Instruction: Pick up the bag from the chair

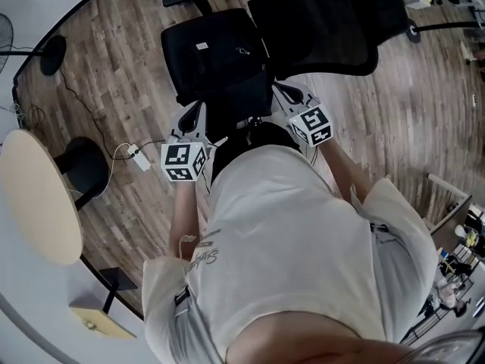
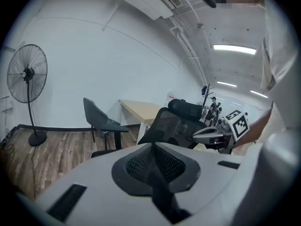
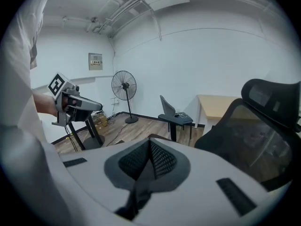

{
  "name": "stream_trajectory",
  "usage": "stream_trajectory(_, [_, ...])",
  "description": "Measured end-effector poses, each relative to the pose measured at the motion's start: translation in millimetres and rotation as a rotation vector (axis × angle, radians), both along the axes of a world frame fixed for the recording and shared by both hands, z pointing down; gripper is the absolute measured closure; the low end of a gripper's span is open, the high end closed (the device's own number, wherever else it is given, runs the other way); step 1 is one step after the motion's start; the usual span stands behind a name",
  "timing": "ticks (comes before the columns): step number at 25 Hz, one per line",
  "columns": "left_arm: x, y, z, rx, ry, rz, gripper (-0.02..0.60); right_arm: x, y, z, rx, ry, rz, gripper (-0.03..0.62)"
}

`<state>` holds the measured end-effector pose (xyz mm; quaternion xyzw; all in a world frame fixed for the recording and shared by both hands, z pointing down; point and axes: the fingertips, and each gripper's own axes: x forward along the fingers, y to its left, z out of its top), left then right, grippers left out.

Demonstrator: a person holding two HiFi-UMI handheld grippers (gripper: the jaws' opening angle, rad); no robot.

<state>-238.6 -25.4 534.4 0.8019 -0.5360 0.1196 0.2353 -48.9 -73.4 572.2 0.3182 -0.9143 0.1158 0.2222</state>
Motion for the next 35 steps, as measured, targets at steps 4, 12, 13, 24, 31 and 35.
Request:
stream_trajectory(4, [-6, 18, 17, -0.014, -0.027, 0.053, 0.555, 2, 16, 25, -0.067, 0.013, 0.033, 0.599])
stream_trajectory(12, [-21, 58, 80, -0.196, 0.157, 0.011, 0.555, 16, 49, 78, -0.2, 0.05, 0.027, 0.599])
stream_trajectory(13, [-20, 61, 84, -0.21, 0.199, 0.001, 0.555, 18, 49, 83, -0.214, 0.051, 0.031, 0.599])
stream_trajectory(24, [16, 106, 135, -0.382, 0.12, 0.089, 0.443, 29, 86, 151, -0.453, 0.117, -0.133, 0.499])
stream_trajectory(31, [28, 117, 164, -0.464, 0.103, 0.111, 0.442, 19, 99, 174, -0.463, 0.166, -0.232, 0.473])
stream_trajectory(35, [31, 115, 177, -0.507, 0.107, 0.115, 0.442, 14, 94, 181, -0.464, 0.166, -0.257, 0.473])
